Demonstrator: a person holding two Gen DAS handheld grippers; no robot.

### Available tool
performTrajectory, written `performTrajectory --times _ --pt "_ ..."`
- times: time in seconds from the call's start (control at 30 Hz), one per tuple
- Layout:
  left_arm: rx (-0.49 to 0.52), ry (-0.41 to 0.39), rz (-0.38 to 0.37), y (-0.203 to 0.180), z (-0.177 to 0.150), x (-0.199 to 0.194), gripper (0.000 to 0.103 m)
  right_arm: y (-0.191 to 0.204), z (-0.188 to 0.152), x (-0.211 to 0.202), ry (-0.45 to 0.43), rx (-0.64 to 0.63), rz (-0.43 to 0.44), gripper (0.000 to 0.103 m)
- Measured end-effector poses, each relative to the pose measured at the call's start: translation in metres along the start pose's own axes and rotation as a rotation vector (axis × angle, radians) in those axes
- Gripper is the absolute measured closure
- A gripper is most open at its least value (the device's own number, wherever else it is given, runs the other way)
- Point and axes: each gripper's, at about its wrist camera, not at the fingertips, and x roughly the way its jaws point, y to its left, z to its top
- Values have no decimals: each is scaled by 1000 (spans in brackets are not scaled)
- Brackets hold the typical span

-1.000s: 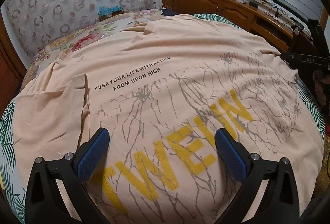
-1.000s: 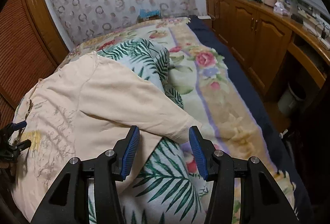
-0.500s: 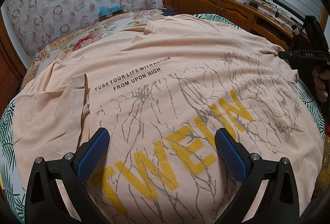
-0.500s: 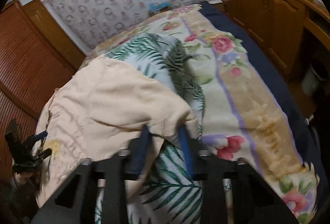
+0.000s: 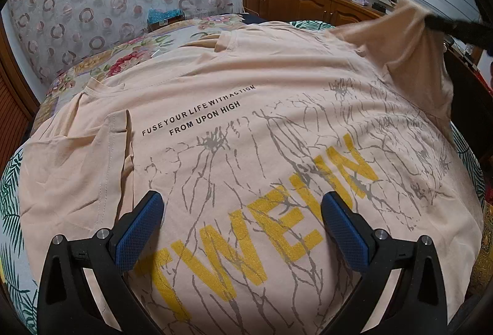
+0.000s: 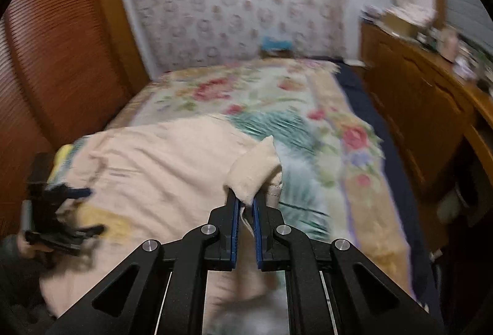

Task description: Fold small clothes

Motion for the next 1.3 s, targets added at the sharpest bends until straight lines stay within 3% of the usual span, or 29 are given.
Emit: performTrajectory --times 0.07,0.13,0.2,0.3,0.43,0.57,0.73,0.87,0.93,1.03,1.2,1.3 --pt "0 0 0 0 0 0 0 23 2 3 3 -44 77 92" --pt "0 0 0 0 0 0 0 36 1 4 0 -82 68 65" --pt "0 0 0 0 0 0 0 36 -3 4 -14 -87 76 50" --pt "0 0 0 0 0 0 0 22 -12 8 3 -35 49 50" --pt "0 0 0 0 0 0 0 9 -41 25 93 25 2 50" --pt "0 0 0 0 0 0 0 20 -57 40 142 34 14 50" --pt "0 0 -1 0 0 0 0 41 -58 53 154 4 67 66" --pt "0 -1 -1 0 0 0 0 55 -62 68 214 -75 11 76" --pt "0 -1 -1 0 0 0 0 48 -63 80 242 -78 3 93" --pt "0 -1 -1 0 0 0 0 53 -62 79 244 -80 13 97" --pt "-1 -1 0 0 0 0 0 65 -62 64 246 -90 133 97" --pt "-10 -3 3 2 0 0 0 67 -59 62 232 -113 146 97"
